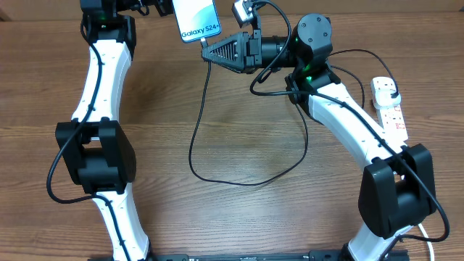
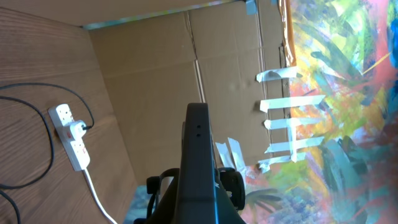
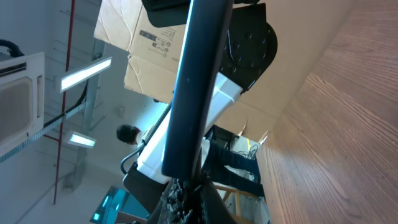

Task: Plug charger to phone and switch on socket
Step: 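Push the cable plug into the phone's bottom port with the right gripper, then open the right gripper and pull it away from the plugged phone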

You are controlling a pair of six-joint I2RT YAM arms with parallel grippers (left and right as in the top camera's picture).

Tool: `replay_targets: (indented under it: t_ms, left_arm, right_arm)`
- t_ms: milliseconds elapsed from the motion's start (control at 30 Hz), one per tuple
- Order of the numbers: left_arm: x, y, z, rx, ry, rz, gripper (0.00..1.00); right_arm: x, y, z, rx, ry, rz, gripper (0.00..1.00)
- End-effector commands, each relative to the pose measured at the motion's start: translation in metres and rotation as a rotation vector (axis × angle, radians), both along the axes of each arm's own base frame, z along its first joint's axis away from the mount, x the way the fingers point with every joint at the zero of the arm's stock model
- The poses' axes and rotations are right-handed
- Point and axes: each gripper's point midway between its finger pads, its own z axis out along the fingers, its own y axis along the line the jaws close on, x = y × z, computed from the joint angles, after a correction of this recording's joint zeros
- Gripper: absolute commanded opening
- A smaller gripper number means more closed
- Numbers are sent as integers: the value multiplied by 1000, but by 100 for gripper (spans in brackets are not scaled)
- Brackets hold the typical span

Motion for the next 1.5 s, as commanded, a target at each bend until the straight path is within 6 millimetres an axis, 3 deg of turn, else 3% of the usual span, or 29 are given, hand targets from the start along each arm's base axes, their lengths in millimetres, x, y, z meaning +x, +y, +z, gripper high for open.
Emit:
replay_targets:
  t_ms: [0, 567, 1100, 1200, 1267, 1300, 1467]
  left_arm:
    - [-12, -11, 7, 22, -64, -43, 4]
    - [-20, -22, 4, 42, -80, -92, 5]
    - [-23, -22, 2, 54, -80, -109, 4]
    - [-23, -21, 2, 54, -80, -108, 5]
    - [-23, -21, 2, 53, -80, -107, 5]
    - [-23, -21, 2, 53, -80, -107, 4]
    - [-21, -18, 1, 53, -79, -101, 4]
  right_arm:
    - [12, -3, 13, 35, 23, -91, 4]
    - [27, -3, 8, 33, 99, -166, 4]
    - [29, -4, 8, 32, 103, -171, 4]
    - [27, -3, 7, 30, 102, -165, 26]
    - [26, -3, 7, 28, 98, -158, 71]
    - [26, -3, 7, 27, 98, -155, 100]
    - [23, -4, 8, 28, 86, -141, 100]
